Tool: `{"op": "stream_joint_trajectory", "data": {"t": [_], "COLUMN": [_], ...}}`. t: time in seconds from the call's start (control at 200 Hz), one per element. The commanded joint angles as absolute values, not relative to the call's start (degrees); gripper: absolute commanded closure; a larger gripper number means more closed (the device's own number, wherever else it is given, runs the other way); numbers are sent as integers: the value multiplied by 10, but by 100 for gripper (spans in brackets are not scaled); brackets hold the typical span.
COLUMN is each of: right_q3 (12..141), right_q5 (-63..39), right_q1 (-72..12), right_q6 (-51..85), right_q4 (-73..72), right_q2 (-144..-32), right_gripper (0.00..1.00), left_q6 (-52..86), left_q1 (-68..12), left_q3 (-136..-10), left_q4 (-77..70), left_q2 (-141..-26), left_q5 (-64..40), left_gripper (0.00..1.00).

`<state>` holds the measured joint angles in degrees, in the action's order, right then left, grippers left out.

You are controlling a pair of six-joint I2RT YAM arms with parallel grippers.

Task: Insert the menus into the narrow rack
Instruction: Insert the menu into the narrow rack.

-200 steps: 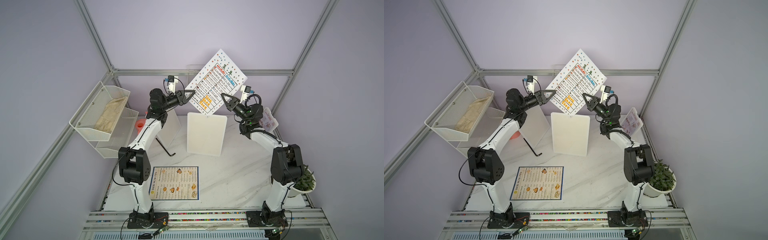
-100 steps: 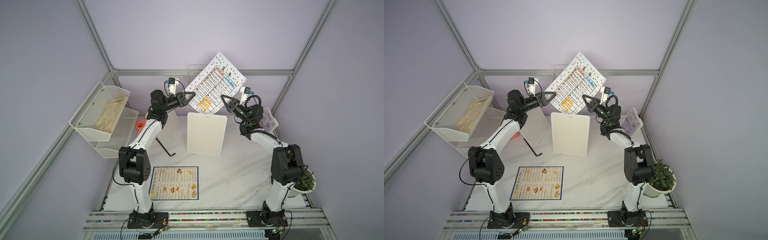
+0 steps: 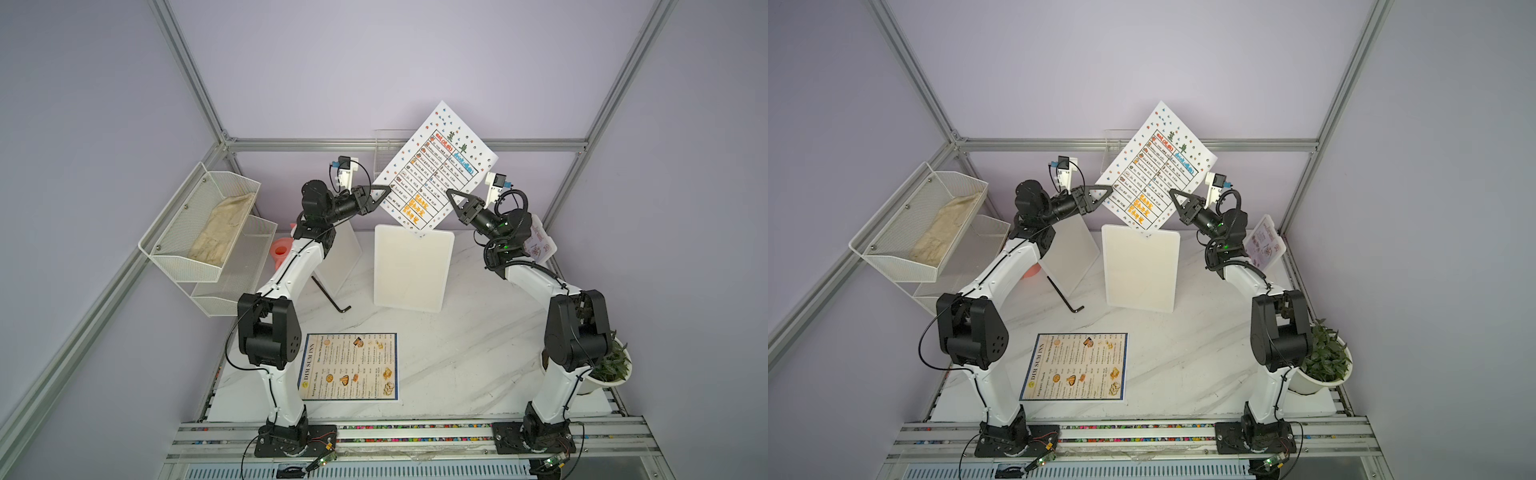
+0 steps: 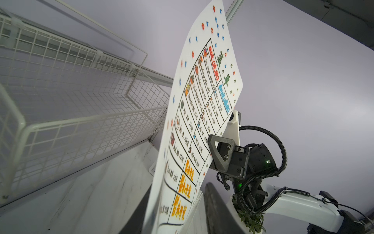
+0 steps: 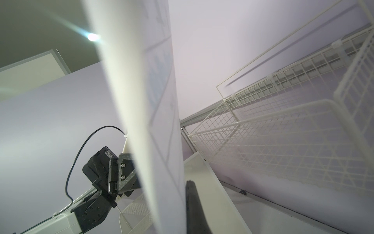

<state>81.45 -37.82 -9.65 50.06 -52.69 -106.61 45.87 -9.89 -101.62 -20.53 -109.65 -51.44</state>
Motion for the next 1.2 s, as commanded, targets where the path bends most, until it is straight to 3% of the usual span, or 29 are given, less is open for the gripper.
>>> {"op": "stream_joint_trajectory", "data": {"t": [0.0, 0.435, 0.795, 1.195], "right_q3": [820, 817, 813, 813], "right_q5": [-394, -424, -449, -475], "right_q1": [-93, -82, -76, -69], "right_q6": [498, 503, 522, 534], "right_q4": [-550, -559, -584, -589], "right_q2": [-1057, -1053, -1053, -1058], "right_gripper": [100, 100, 100, 100], "left_q6": [448, 448, 446, 442], "left_q1": [-105, -106, -107, -107], "left_q3": [-1019, -1017, -1014, -1005], "left_q4": [-214, -214, -212, -210], "left_q2": [-1090, -1092, -1091, -1089], "left_q5": [-526, -531, -534, -542], "left_gripper": [62, 61, 54, 58]}}
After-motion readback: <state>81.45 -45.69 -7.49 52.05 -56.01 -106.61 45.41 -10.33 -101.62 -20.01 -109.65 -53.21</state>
